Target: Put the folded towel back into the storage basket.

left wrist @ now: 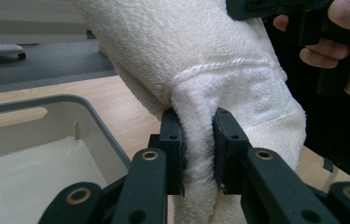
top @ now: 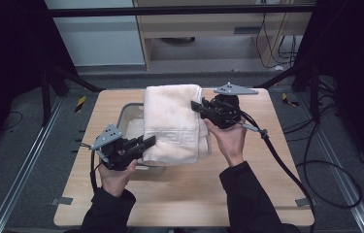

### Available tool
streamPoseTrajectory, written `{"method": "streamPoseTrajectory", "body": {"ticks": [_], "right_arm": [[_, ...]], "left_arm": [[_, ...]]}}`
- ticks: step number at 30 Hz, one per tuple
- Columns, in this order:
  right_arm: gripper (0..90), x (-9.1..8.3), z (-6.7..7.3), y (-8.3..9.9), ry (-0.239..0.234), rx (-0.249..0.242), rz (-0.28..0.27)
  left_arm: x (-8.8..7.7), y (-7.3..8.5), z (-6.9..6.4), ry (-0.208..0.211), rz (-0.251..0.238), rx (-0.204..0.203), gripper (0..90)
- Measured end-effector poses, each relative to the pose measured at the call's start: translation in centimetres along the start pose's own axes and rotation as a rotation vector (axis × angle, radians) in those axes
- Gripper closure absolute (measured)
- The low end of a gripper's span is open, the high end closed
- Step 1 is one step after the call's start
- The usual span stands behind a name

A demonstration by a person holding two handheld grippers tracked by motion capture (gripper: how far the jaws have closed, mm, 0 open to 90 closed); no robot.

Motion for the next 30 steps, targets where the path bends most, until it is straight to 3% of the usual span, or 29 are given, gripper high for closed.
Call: {"method": "streamPoseTrajectory", "body": {"ticks": [30], "right_arm": [[72.3, 4.3, 2.8, -1.0, -0.026, -0.013, 0.008]], "left_arm": [[-3.0, -0.2, 3.2, -0.077, -0.016, -0.026, 75.3]]}}
Point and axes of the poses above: each handheld gripper's, and its own axes: x roughly forward along the jaws, y roughly out of its underside, z roughly to its left, the point moved 1 cm from there along x, roughly forward along the jaws, and after that the axes turned 5 degrees about x, right-handed, at the moved point
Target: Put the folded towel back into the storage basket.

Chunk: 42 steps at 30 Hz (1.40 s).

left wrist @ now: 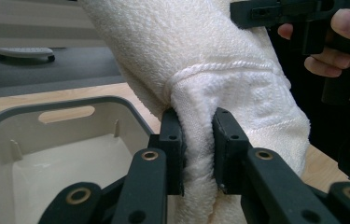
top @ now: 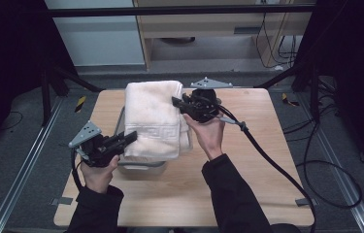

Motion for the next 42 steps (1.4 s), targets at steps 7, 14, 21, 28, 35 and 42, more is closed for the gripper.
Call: {"method": "streamPoseTrajectory", "body": {"ticks": [7, 14, 21, 28, 35, 42], "right_arm": [[72.3, 1.2, 0.9, -0.4, -0.014, -0.006, 0.005], [72.3, 2.4, 1.8, -0.7, -0.021, -0.011, 0.008], [72.3, 3.9, 2.1, -0.6, -0.021, -0.006, 0.02], [72.2, 6.0, 1.8, 0.5, -0.019, 0.011, 0.045], [72.1, 8.0, 1.5, 1.7, -0.02, 0.026, 0.067], [72.1, 9.6, 1.2, 2.9, -0.012, 0.035, 0.084]], "left_arm": [[-1.0, -0.2, 1.1, -0.013, -0.007, -0.013, 75.2], [-1.8, -0.2, 2.0, -0.024, -0.006, -0.019, 75.2], [-1.8, 0.2, 3.1, -0.036, 0.007, -0.027, 75.2], [-1.4, 1.0, 4.4, -0.058, 0.044, -0.041, 75.2], [-1.0, 2.0, 5.7, -0.075, 0.084, -0.058, 75.2], [-0.4, 3.0, 6.7, -0.092, 0.121, -0.069, 75.2]]}}
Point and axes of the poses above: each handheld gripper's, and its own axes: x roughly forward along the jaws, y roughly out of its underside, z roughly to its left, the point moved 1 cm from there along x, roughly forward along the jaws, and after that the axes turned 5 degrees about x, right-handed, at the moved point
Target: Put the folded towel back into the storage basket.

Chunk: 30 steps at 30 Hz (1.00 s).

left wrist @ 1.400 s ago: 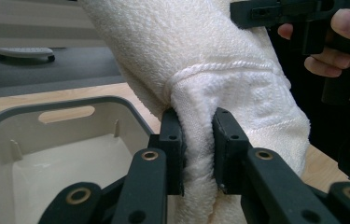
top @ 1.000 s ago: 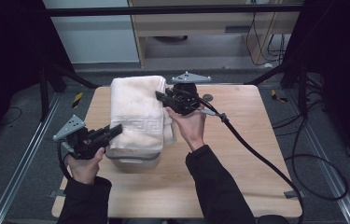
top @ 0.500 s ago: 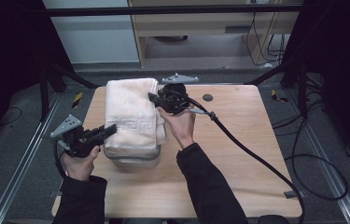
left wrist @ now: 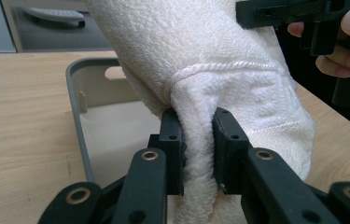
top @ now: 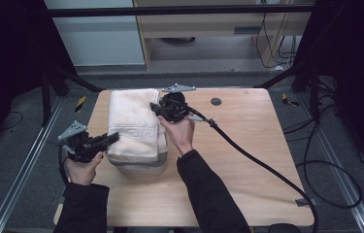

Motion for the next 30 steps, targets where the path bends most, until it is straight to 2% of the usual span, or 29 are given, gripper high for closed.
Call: {"method": "streamPoseTrajectory", "body": {"ticks": [12, 18, 27, 30], "right_arm": [[71.9, 2.0, -0.5, 1.7, 0.018, 0.008, 0.024], [71.7, 2.8, -1.0, 2.8, 0.024, 0.031, 0.042], [71.4, 3.8, -1.4, 4.0, 0.042, 0.014, 0.059], [71.3, 4.0, -1.8, 4.5, 0.046, 0.025, 0.067]], "left_arm": [[1.1, 1.1, 1.1, -0.022, 0.057, -0.006, 75.1], [1.8, 1.6, 1.3, -0.04, 0.089, 0.009, 75.1], [2.8, 2.4, 1.7, -0.067, 0.125, 0.016, 75.0], [3.3, 2.6, 1.6, -0.075, 0.138, 0.026, 75.0]]}}
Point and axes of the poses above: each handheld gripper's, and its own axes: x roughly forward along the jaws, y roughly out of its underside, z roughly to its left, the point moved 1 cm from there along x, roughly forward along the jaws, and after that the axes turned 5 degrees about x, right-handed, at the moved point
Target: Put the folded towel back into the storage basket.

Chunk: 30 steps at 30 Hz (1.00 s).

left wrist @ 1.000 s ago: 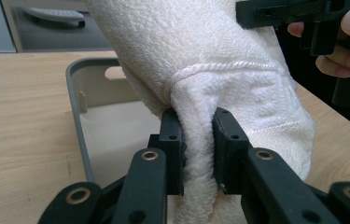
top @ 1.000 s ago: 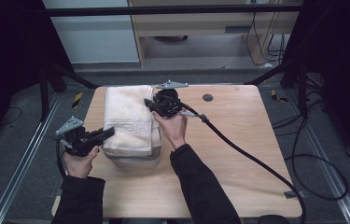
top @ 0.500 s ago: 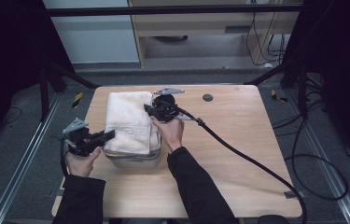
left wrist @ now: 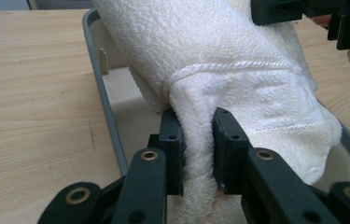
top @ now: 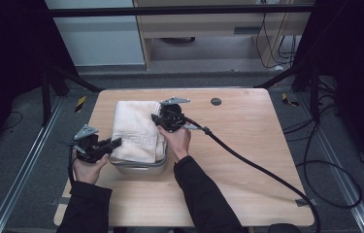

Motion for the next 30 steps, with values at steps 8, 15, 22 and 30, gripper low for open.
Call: {"method": "streamPoseTrajectory", "body": {"ticks": [8, 15, 22, 30], "right_arm": [[71.1, 0.5, -0.7, 1.0, 0.008, 0.003, 0.013], [70.7, 0.7, -1.0, 1.7, 0.025, -0.001, 0.026], [69.8, 1.1, -1.2, 2.4, 0.036, -0.006, 0.034], [68.1, 1.2, -1.0, 2.9, 0.059, -0.034, 0.03]], "left_arm": [[1.0, 0.5, -0.2, -0.015, 0.027, 0.01, 75.0], [1.8, 0.8, -0.5, -0.034, 0.057, 0.027, 74.9], [2.5, 1.0, -0.7, -0.059, 0.084, 0.039, 73.9], [3.1, 1.2, -1.0, -0.115, 0.124, 0.069, 68.5]]}}
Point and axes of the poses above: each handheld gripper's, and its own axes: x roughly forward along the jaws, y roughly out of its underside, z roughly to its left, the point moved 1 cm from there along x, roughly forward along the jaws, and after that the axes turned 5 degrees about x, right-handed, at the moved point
